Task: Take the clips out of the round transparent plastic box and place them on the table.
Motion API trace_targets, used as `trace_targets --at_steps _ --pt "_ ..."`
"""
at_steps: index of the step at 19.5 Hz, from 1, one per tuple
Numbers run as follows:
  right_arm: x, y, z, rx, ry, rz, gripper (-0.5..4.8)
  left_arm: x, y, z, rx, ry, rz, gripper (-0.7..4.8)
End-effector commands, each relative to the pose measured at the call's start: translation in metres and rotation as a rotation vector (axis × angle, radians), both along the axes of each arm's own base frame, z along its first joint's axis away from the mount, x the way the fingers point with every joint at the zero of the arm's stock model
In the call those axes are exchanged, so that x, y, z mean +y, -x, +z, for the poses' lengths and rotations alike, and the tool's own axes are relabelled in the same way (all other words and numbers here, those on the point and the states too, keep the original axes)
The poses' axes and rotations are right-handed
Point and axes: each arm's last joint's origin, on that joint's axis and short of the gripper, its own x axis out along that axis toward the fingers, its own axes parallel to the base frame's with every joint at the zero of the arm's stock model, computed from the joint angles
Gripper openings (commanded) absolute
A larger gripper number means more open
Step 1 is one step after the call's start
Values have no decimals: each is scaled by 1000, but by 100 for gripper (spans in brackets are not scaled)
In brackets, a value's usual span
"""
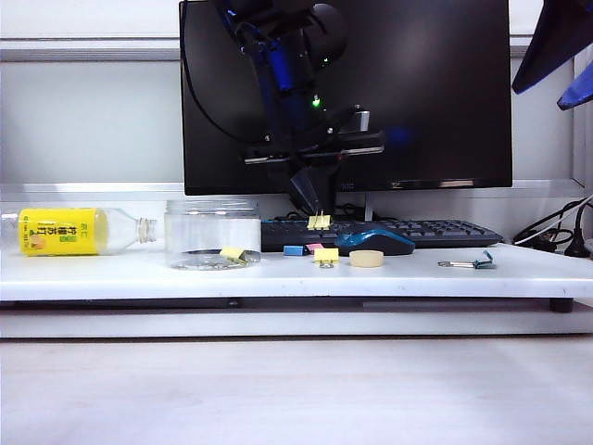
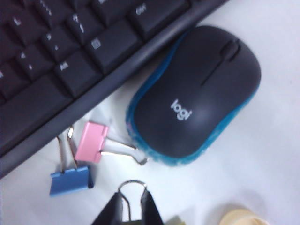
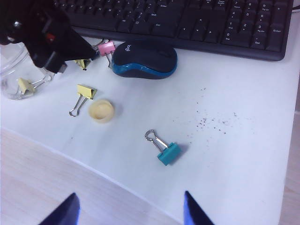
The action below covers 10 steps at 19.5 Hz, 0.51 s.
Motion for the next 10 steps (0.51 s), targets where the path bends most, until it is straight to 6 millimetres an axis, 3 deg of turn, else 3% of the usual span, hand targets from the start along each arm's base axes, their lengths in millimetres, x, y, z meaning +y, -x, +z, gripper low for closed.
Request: trace_targets --at_steps 1,7,10 --pt "0 0 4 -24 -10 6 284 0 -1 3 -17 7 -1 89" --pt "1 0 4 -21 -21 23 284 1 1 7 -6 4 0 89" --pt "1 0 4 -21 -21 24 284 14 19 56 -28 -135 -157 89"
